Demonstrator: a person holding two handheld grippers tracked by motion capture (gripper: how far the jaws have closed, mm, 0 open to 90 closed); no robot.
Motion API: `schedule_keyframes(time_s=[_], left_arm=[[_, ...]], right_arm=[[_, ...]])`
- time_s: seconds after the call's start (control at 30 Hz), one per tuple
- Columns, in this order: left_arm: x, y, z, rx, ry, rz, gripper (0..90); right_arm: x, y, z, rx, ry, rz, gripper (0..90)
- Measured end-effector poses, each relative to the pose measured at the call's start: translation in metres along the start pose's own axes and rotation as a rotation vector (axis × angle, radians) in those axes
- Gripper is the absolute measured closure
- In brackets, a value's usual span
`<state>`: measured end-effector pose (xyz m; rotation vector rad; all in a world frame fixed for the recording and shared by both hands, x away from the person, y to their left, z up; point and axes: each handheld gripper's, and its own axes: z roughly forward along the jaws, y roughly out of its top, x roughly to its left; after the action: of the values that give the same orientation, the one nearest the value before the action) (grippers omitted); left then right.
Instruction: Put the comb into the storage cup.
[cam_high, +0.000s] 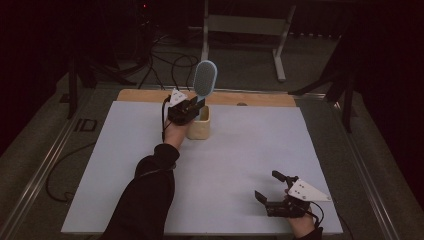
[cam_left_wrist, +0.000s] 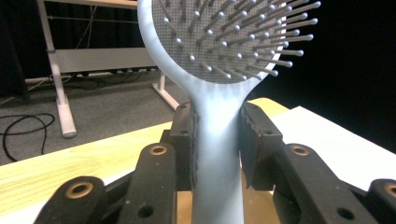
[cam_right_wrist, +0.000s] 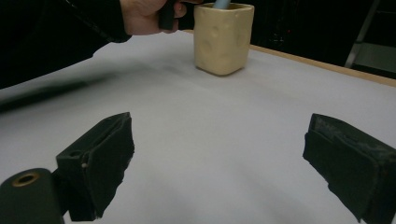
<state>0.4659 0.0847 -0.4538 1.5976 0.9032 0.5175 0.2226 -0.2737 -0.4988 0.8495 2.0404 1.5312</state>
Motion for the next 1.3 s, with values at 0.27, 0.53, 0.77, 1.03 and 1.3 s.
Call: schedule_keyframes(time_s=[0.27, 0.53, 0.77, 1.03, 1.3], left_arm=[[0.000, 0.012, -0.011, -0.026, -0.059, -0.062, 6.6], [-0.002, 0.018, -0.015, 0.005, -0.068, -0.035, 0.0], [-0.003, 0.021, -0.016, 0.044, -0.088, -0.035, 0.0], [-0.001, 0.024, -0.016, 0.111, -0.129, -0.022, 0.0], [-0.002, 0.026, -0.019, 0.157, -0.127, 0.012, 0.0]], right_arm=[[0.000, 0.000, 0.001, 0.000, -0.001, -0.002, 8.3], [0.001, 0.000, 0.001, 0.000, -0.001, -0.002, 8.3], [0.000, 0.000, 0.001, 0.002, -0.003, -0.003, 8.3], [0.000, 0.000, 0.001, 0.004, -0.006, -0.001, 8.3], [-0.001, 0.000, 0.001, 0.003, -0.007, -0.002, 8.3]])
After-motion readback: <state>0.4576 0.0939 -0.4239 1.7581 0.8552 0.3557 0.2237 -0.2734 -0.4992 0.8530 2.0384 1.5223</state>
